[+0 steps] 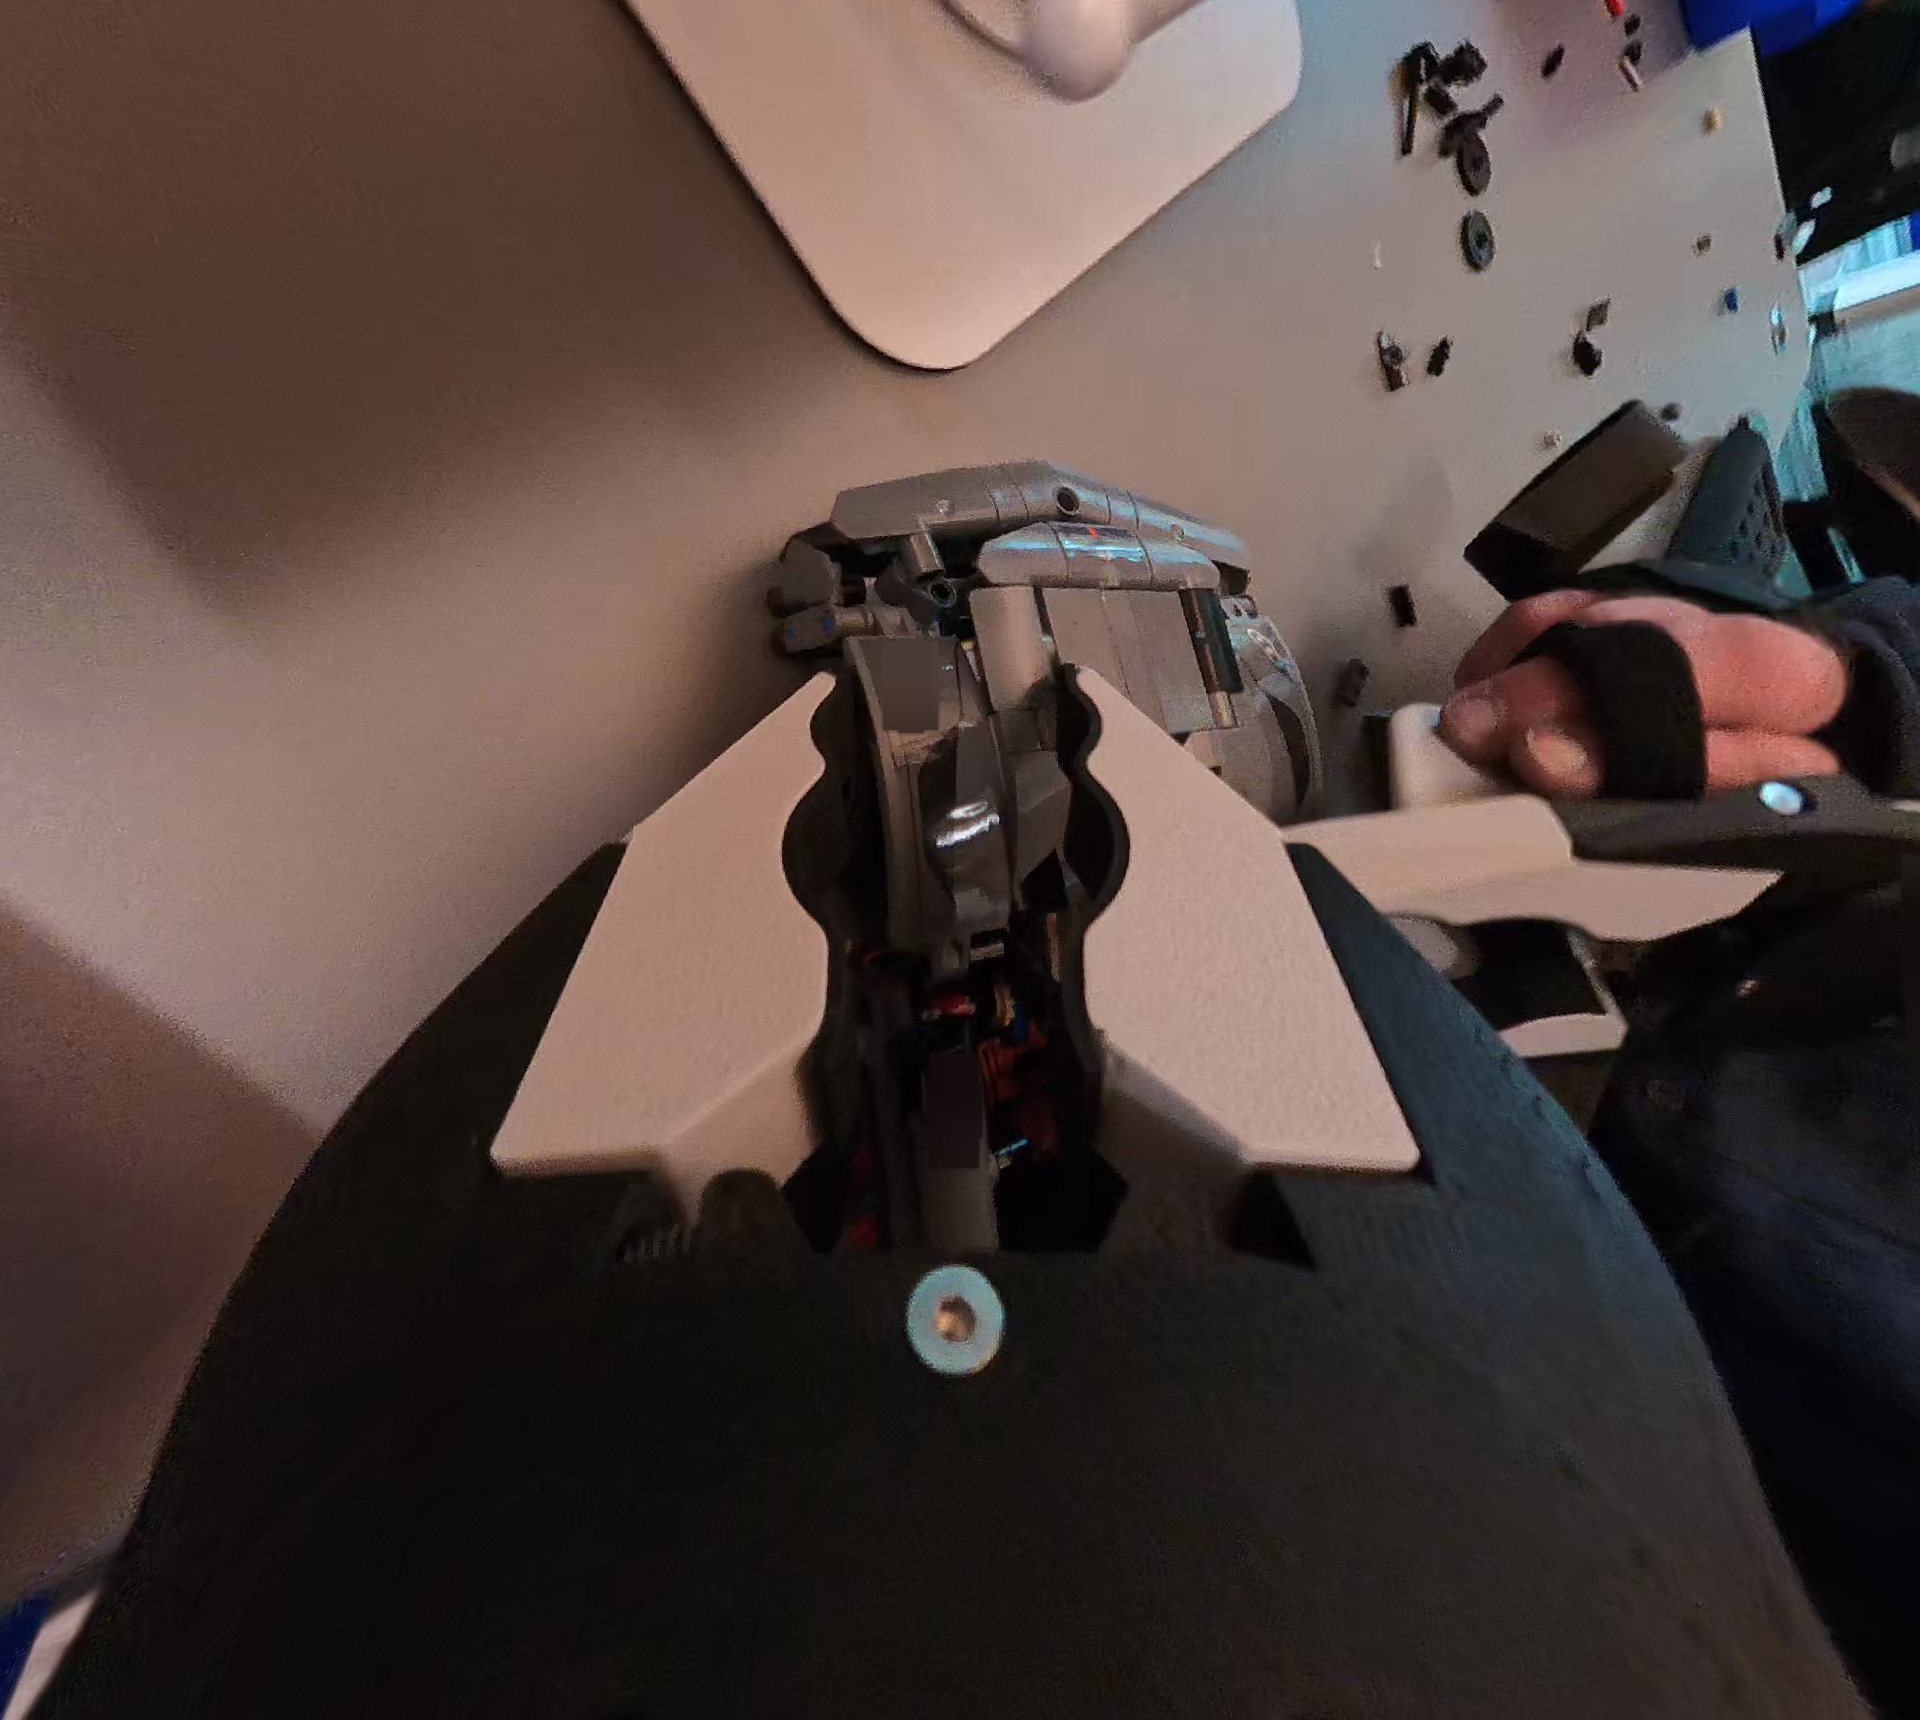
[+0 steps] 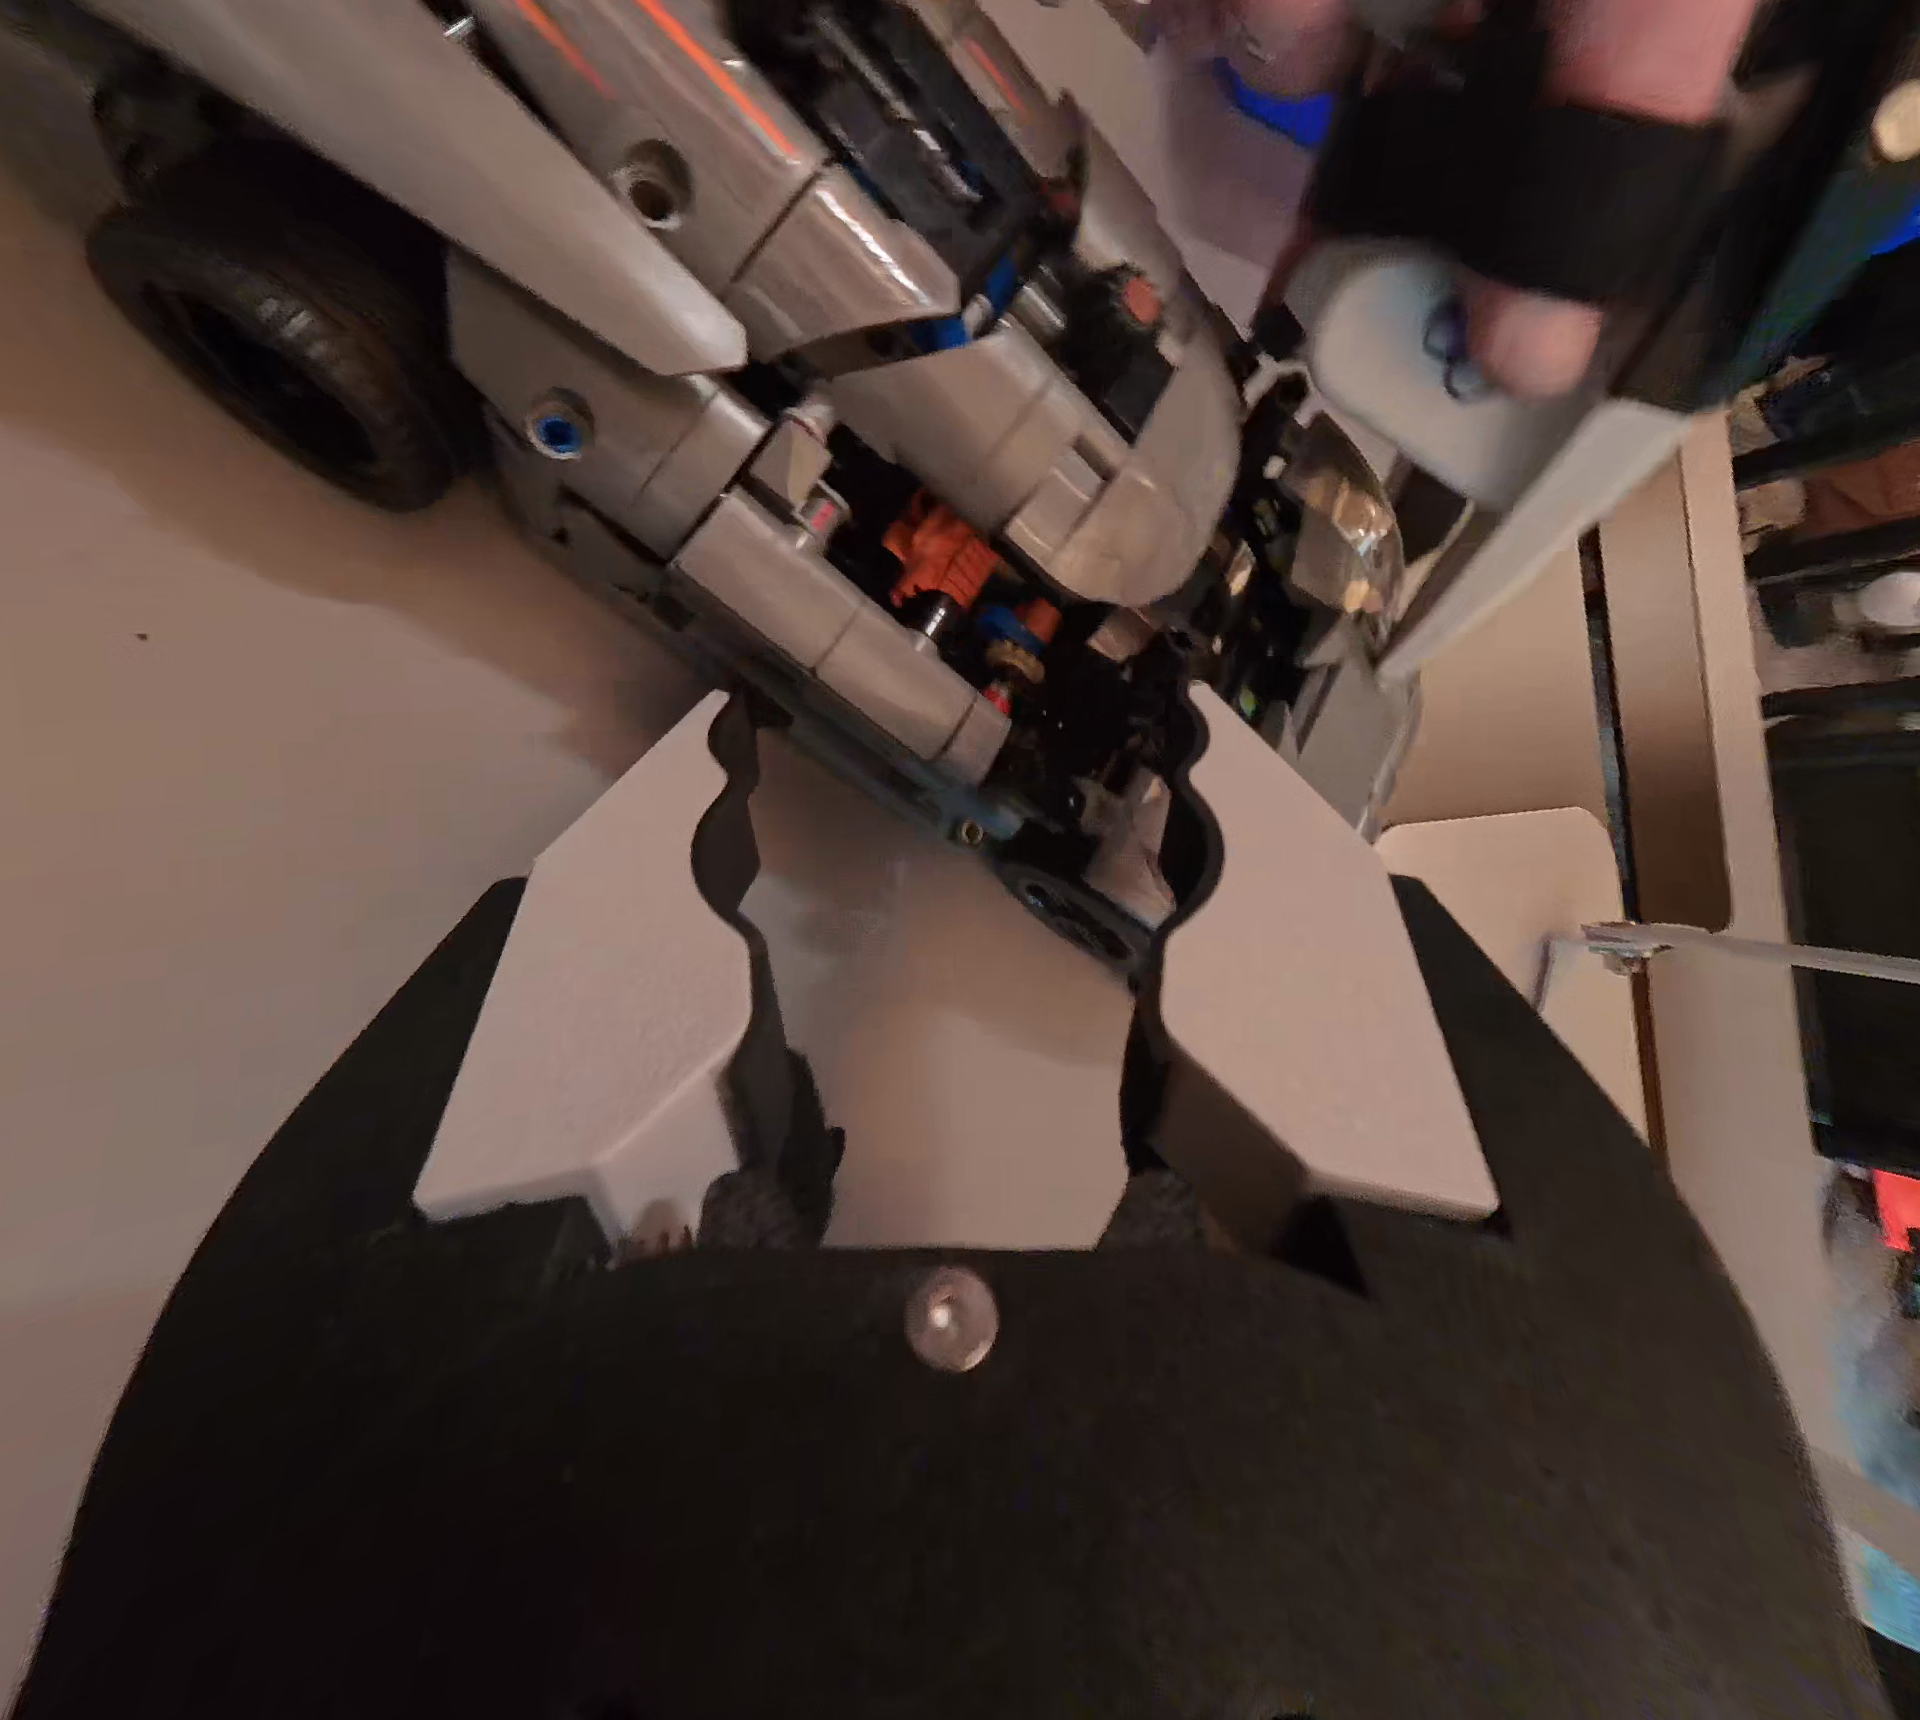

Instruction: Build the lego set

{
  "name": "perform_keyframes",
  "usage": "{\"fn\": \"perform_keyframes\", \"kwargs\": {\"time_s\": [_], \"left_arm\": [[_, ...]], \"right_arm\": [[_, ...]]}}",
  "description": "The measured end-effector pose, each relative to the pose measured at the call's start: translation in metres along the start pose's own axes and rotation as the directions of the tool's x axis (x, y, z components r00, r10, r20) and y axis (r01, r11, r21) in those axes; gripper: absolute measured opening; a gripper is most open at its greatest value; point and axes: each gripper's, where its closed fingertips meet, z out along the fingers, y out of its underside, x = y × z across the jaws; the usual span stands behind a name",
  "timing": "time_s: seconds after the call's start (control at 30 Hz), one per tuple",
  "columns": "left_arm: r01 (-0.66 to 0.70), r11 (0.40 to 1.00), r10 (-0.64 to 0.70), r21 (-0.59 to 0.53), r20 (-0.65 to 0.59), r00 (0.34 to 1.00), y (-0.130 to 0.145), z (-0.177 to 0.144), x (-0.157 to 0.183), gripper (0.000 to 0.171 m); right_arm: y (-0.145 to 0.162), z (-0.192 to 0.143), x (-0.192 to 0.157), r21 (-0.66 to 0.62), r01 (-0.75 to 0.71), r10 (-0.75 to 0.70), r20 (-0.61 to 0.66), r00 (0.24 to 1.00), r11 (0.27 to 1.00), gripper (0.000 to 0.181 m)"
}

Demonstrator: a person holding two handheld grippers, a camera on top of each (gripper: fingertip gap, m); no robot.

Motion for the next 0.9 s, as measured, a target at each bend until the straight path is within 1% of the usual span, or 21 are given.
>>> {"fn": "perform_keyframes", "kwargs": {"time_s": [0.03, 0.13, 0.23, 0.3, 0.57, 0.67, 0.73, 0.77, 0.8, 0.87, 0.9], "left_arm": [[-0.017, 1.000, 0.016, -0.021, -0.009, 1.000, -0.002, 0.006, 0.004, 0.037], [-0.058, 0.995, 0.055, -0.079, -0.032, 0.998, -0.005, 0.022, 0.016, 0.038], [-0.099, 0.988, 0.093, -0.120, -0.056, 0.994, -0.005, 0.032, 0.028, 0.037], [-0.125, 0.982, 0.116, -0.139, -0.071, 0.991, -0.005, 0.039, 0.036, 0.041], [-0.233, 0.946, 0.215, -0.224, -0.104, 0.971, 0.007, 0.056, 0.064, 0.042], [-0.258, 0.936, 0.236, -0.239, -0.116, 0.965, 0.012, 0.059, 0.071, 0.043], [-0.275, 0.930, 0.259, -0.243, -0.096, 0.961, 0.013, 0.058, 0.071, 0.044], [-0.282, 0.926, 0.272, -0.250, -0.078, 0.959, 0.012, 0.055, 0.069, 0.044], [-0.277, 0.929, 0.270, -0.246, -0.063, 0.961, 0.010, 0.049, 0.068, 0.043], [-0.272, 0.945, 0.275, -0.183, -0.011, 0.961, 0.003, 0.032, 0.067, 0.049], [-0.284, 0.950, 0.288, -0.129, 0.015, 0.958, -0.002, 0.021, 0.069, 0.053]], "right_arm": [[0.000, 0.000, -0.001, -0.012, 0.006, -0.006, -0.014, 1.000, 1.000, 0.081], [0.000, -0.003, -0.005, -0.028, -0.007, 0.007, -0.010, 1.000, 1.000, 0.084], [0.000, -0.004, -0.008, -0.038, -0.020, 0.020, -0.015, 1.000, 0.999, 0.084], [-0.001, -0.005, -0.009, -0.051, -0.026, 0.025, -0.026, 0.999, 0.998, 0.086], [-0.006, -0.012, -0.018, -0.096, -0.115, 0.110, -0.056, 0.992, 0.989, 0.086], [-0.007, -0.015, -0.022, -0.123, -0.110, 0.102, -0.068, 0.992, 0.986, 0.086], [-0.004, -0.016, -0.025, -0.131, -0.060, 0.053, -0.057, 0.997, 0.990, 0.091], [-0.004, -0.018, -0.025, -0.119, -0.024, 0.017, -0.060, 0.998, 0.993, 0.099], [-0.002, -0.023, -0.024, -0.111, 0.010, -0.017, -0.064, 0.998, 0.994, 0.100], [0.001, -0.034, -0.022, -0.071, 0.038, -0.040, -0.034, 0.999, 0.997, 0.101], [0.002, -0.040, -0.017, -0.034, 0.017, -0.018, -0.021, 1.000, 0.999, 0.102]]}}
